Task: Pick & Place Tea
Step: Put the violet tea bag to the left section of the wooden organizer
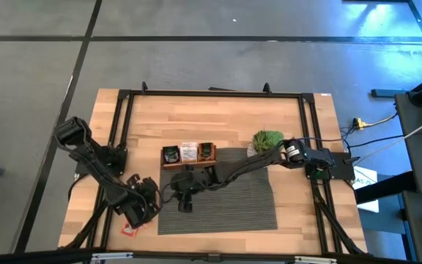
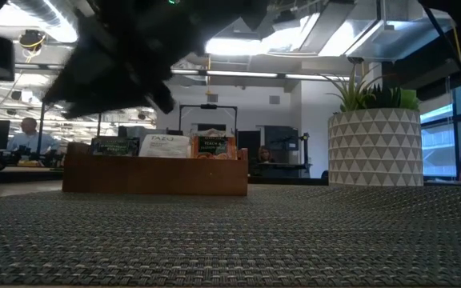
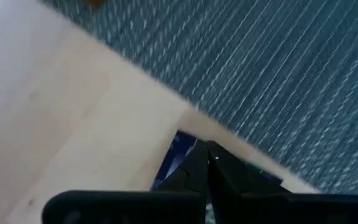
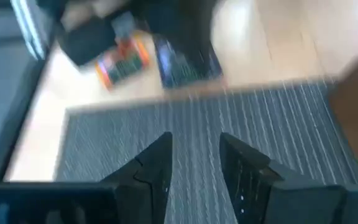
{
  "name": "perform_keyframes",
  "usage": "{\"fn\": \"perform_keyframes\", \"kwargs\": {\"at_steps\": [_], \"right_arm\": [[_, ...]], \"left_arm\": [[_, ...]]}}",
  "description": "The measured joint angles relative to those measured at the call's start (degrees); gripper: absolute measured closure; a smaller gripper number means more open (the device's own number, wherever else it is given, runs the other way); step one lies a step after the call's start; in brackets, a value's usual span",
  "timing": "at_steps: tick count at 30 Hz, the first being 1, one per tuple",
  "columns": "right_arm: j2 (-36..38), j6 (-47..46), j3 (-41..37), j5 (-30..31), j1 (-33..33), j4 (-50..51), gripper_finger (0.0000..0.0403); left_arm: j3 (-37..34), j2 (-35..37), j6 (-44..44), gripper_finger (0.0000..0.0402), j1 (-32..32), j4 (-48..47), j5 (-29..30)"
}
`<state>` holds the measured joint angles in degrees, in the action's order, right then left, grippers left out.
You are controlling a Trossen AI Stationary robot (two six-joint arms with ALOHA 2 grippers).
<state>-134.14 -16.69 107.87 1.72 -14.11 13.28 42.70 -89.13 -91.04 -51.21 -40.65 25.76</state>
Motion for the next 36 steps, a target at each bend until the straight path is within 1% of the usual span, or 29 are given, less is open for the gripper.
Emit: {"fn": "perform_keyframes", "kwargs": {"at_steps": [1,4,7,9,12,15,18,22,25,30,32,36], "right_arm": [[-0.37,0.02,0.06,-0.33,0.00,-2.29,0.0265],[-0.67,-0.05,0.04,-1.16,-0.04,-3.49,0.0250],[-0.86,-3.42,0.04,-1.45,-0.07,-3.89,0.0224],[-0.95,-7.15,0.00,-1.51,-0.07,-5.06,0.0206],[-1.46,-12.23,0.09,-1.53,-0.27,-7.81,0.0185],[-2.51,-12.72,-0.05,-1.40,-0.60,-11.49,0.0174],[-3.11,-14.55,-0.04,-1.45,-0.79,-14.13,0.0172],[-4.08,-17.40,-0.05,-1.39,-0.69,-16.68,0.0182],[-4.42,-18.16,-0.04,-1.32,-0.33,-18.63,0.0191],[-5.41,-19.67,0.02,0.53,-0.22,-17.93,0.0200],[-6.46,-21.86,-0.04,0.81,-0.22,-18.75,0.0204],[-8.15,-25.51,0.00,1.82,0.10,-20.08,0.0212]], "left_arm": [[0.44,0.44,0.62,0.0399,0.11,-0.53,0.83],[2.48,2.44,3.21,0.0399,-0.08,-1.64,3.51],[4.30,4.37,4.13,0.0399,-1.03,-3.36,2.38],[5.46,4.93,1.51,0.0399,-2.22,-5.10,-0.36],[5.85,5.16,-5.20,0.0399,-4.99,-9.00,-3.22],[5.85,4.89,-12.04,0.0399,-8.09,-10.85,-5.26],[5.83,3.96,-17.17,0.0399,-10.61,-10.72,-5.99],[5.72,1.86,-20.85,0.0399,-12.60,-10.61,-10.71],[4.68,-0.03,-22.95,0.0399,-13.34,-10.29,-10.93],[3.99,-2.49,-23.29,0.0399,-12.30,-9.90,-10.23],[3.99,-3.29,-23.13,0.0399,-11.38,-9.83,-9.33],[4.07,-5.13,-19.53,0.0399,-9.07,-8.46,-8.40]]}}
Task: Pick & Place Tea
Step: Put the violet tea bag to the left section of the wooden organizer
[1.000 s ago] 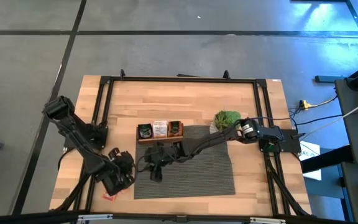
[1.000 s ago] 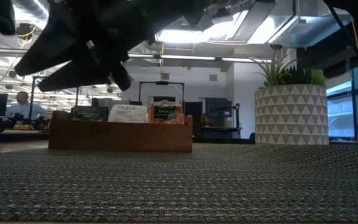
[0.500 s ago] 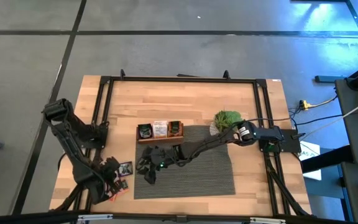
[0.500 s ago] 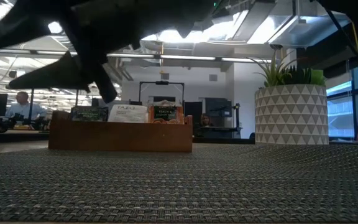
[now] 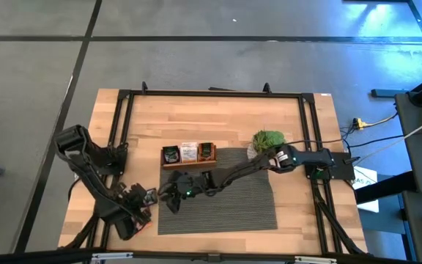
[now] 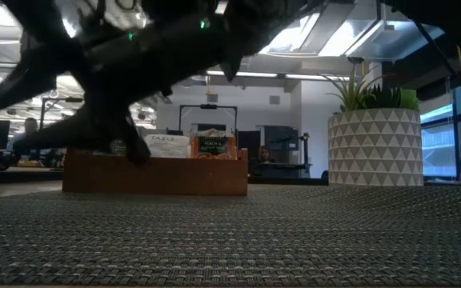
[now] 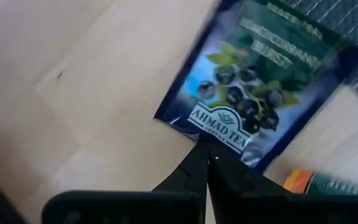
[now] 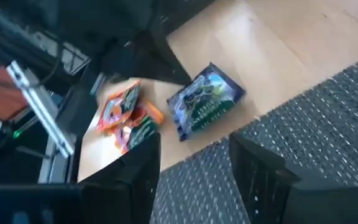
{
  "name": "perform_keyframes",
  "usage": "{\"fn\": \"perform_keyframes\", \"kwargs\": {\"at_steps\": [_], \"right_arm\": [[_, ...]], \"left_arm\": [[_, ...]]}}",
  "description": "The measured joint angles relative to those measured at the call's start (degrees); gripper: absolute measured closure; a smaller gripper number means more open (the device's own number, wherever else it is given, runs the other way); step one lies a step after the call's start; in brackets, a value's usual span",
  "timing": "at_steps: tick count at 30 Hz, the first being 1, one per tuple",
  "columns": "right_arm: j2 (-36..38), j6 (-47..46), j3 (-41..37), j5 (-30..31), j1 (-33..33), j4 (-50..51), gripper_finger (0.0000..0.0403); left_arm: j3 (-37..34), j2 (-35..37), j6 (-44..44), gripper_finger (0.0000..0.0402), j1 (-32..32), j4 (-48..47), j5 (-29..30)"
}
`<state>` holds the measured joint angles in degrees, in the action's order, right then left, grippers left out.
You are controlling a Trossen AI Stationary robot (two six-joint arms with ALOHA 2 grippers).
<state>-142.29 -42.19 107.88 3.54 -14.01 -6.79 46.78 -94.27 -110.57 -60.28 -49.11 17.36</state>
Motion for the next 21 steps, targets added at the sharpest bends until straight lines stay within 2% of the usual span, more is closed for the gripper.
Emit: {"fn": "perform_keyframes", "kwargs": {"at_steps": [9,17,21], "right_arm": [[-3.39,-6.38,-0.05,0.60,1.45,-2.48,0.0234],[-3.66,-8.55,0.02,0.40,1.48,-5.30,0.0238],[-3.64,-8.73,0.10,0.69,1.46,-3.07,0.0238]], "left_arm": [[0.09,-1.08,6.77,0.0398,3.57,1.67,1.50],[-0.06,-1.30,6.99,0.0398,3.78,2.55,5.39],[-0.13,-1.39,6.96,0.0398,3.84,3.31,6.93]]}}
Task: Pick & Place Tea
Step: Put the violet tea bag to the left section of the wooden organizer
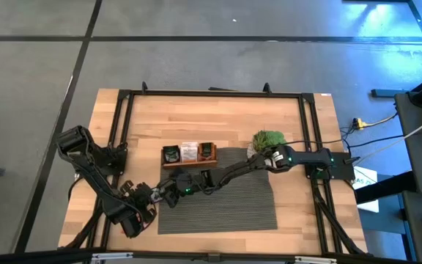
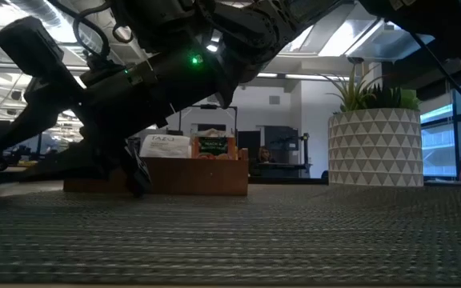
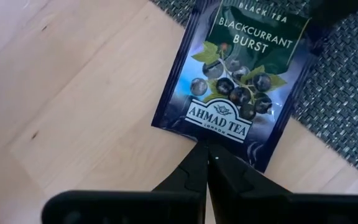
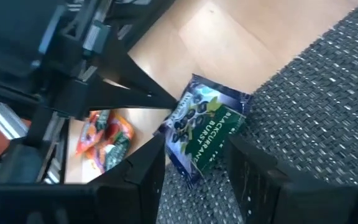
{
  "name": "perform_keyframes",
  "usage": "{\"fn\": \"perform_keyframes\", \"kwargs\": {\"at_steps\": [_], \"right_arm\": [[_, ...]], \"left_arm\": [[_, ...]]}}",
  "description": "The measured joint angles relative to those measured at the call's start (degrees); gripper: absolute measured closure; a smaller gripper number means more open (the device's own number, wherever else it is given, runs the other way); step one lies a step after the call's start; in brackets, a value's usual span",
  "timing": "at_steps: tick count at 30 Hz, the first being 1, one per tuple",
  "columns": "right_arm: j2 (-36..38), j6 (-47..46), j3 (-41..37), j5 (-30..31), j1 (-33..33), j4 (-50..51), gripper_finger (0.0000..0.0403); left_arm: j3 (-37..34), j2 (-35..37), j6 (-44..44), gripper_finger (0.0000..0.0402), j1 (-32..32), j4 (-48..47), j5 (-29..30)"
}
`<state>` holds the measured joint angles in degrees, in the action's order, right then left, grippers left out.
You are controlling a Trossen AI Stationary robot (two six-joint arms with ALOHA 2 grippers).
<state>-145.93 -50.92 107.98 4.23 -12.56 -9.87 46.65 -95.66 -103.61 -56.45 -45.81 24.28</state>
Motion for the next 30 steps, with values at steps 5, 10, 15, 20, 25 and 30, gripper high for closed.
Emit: {"fn": "perform_keyframes", "kwargs": {"at_steps": [5,10,15,20,25,30], "right_arm": [[0.07,-1.22,0.03,0.52,-0.02,0.64,0.0238],[0.18,-1.07,0.07,0.69,-0.04,2.46,0.0238],[0.20,0.41,0.07,2.18,-0.13,3.85,0.0238],[0.35,5.14,1.21,2.11,-0.12,6.08,0.0238],[0.44,13.10,7.34,4.92,-0.43,13.29,0.0238],[0.42,15.45,12.09,6.69,-1.25,23.00,0.0238]], "left_arm": [[-0.04,-0.02,-0.07,0.0398,0.11,0.61,0.83],[-0.06,-0.04,0.30,0.0398,0.13,3.09,2.17],[-0.04,-0.04,0.28,0.0398,0.13,2.98,1.68],[0.03,-0.02,0.42,0.0398,0.13,2.80,0.93],[0.03,0.00,0.87,0.0398,0.13,2.74,0.82],[0.03,0.02,0.90,0.0398,0.11,2.67,0.65]]}}
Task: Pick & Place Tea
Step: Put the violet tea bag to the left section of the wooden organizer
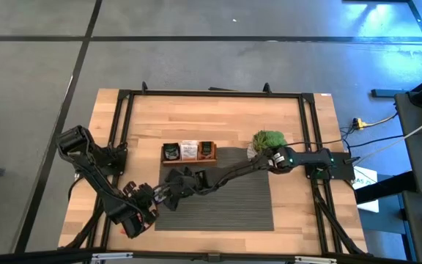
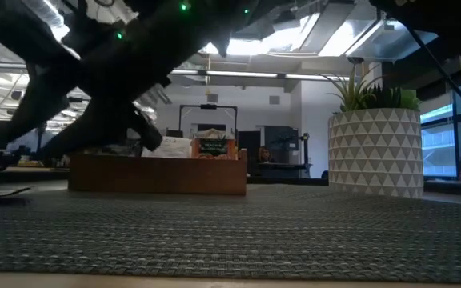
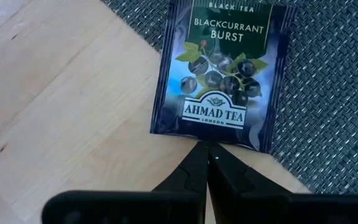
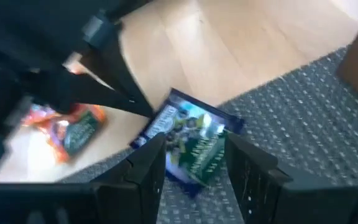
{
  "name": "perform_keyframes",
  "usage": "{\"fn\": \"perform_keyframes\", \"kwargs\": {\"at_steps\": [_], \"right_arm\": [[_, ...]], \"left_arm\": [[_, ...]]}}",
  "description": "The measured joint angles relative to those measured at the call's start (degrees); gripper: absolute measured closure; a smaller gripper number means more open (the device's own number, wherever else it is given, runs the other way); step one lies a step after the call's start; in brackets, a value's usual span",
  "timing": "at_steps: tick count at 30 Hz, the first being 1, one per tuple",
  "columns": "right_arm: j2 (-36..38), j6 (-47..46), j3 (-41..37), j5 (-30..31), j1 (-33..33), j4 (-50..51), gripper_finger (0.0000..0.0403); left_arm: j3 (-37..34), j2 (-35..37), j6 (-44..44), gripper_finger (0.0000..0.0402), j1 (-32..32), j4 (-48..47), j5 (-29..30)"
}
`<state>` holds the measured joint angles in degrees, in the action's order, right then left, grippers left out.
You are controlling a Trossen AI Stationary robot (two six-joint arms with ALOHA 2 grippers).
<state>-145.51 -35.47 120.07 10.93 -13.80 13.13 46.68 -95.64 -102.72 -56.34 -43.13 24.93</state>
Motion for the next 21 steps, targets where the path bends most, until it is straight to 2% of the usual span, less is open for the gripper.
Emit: {"fn": "perform_keyframes", "kwargs": {"at_steps": [13,21], "right_arm": [[-3.14,-10.55,-0.33,-6.32,0.02,-0.32,0.0238],[-3.37,-10.97,-0.37,-6.48,0.02,-1.05,0.0251]], "left_arm": [[0.00,0.00,0.02,0.0398,0.25,0.28,0.70],[0.26,-1.39,0.61,0.0398,0.61,0.59,0.79]]}}
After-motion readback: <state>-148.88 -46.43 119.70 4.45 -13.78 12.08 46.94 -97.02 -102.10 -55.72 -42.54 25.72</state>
